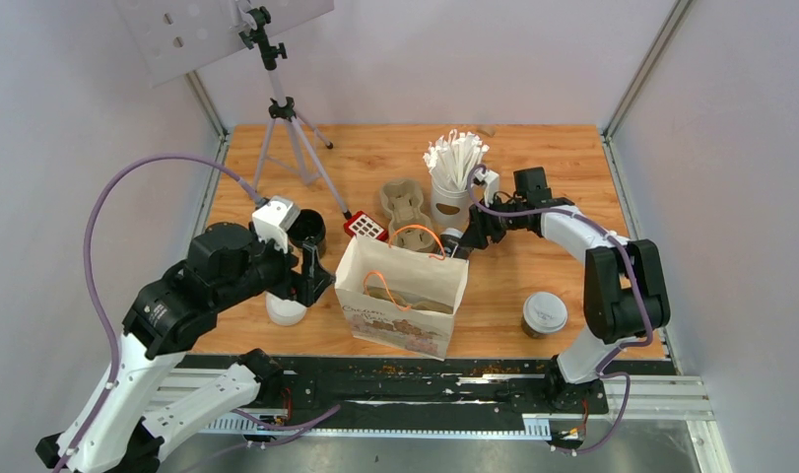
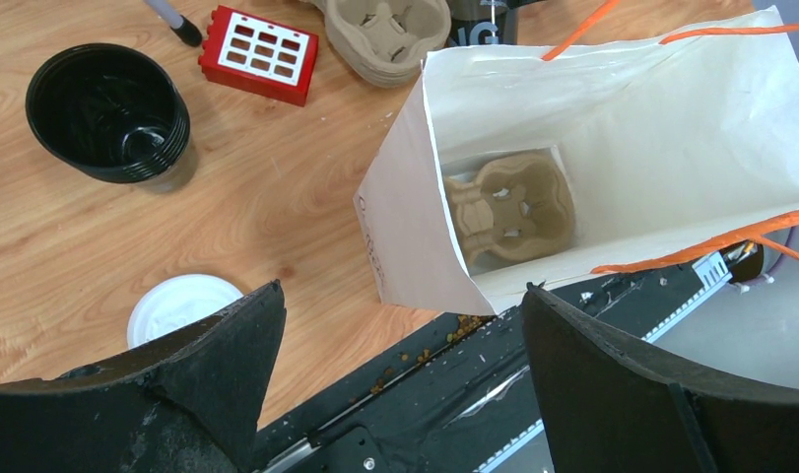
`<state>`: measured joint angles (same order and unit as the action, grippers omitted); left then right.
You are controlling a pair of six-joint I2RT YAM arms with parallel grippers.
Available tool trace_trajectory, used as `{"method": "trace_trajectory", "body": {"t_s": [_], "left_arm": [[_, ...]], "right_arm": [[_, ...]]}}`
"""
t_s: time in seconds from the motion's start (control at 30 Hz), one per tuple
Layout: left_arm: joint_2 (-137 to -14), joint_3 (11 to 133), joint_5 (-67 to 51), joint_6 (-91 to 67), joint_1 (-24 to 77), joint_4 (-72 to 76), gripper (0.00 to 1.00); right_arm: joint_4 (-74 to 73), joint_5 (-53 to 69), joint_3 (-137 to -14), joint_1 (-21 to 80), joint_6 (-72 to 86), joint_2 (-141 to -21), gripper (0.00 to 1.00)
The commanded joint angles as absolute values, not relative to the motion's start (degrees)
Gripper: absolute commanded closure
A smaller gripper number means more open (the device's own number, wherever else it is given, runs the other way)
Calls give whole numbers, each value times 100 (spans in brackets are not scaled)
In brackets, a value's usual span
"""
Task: Pack the takeout coffee
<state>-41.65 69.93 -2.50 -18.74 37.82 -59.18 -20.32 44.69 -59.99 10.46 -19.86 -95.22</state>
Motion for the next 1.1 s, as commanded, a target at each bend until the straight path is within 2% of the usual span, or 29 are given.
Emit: {"method": "trace_trajectory", "body": {"t_s": [0.0, 0.3, 0.37, 0.47, 0.63, 0.8, 1.07], "left_arm": [[-4080, 7161, -251, -1824, 3763, -5999, 4], [-4022, 7251, -196, -1760, 3764, -6086, 4], [-4019, 7251, -185, -1758, 3762, -6103, 4], [-4020, 7268, -169, -1742, 3762, -6125, 3], [-4047, 7277, -142, -1729, 3762, -6118, 4], [-4134, 7320, -149, -1731, 3764, -6117, 3], [-4201, 7401, -269, -1772, 3765, -6028, 3]], "right_arm": [[-2257, 4820, -6223, 1055, -2258, -9566, 50], [-2399, 5175, -6302, 1055, -2400, -9728, 55], [-2410, 5198, -6315, 1055, -2433, -9742, 51], [-2435, 5248, -6349, 1054, -2505, -9809, 41], [-2318, 5481, -6385, 1055, -2489, -9982, 42], [-2316, 5415, -6335, 1055, -2575, -9975, 50], [-2540, 4796, -6289, 1055, -2623, -9316, 74]]}}
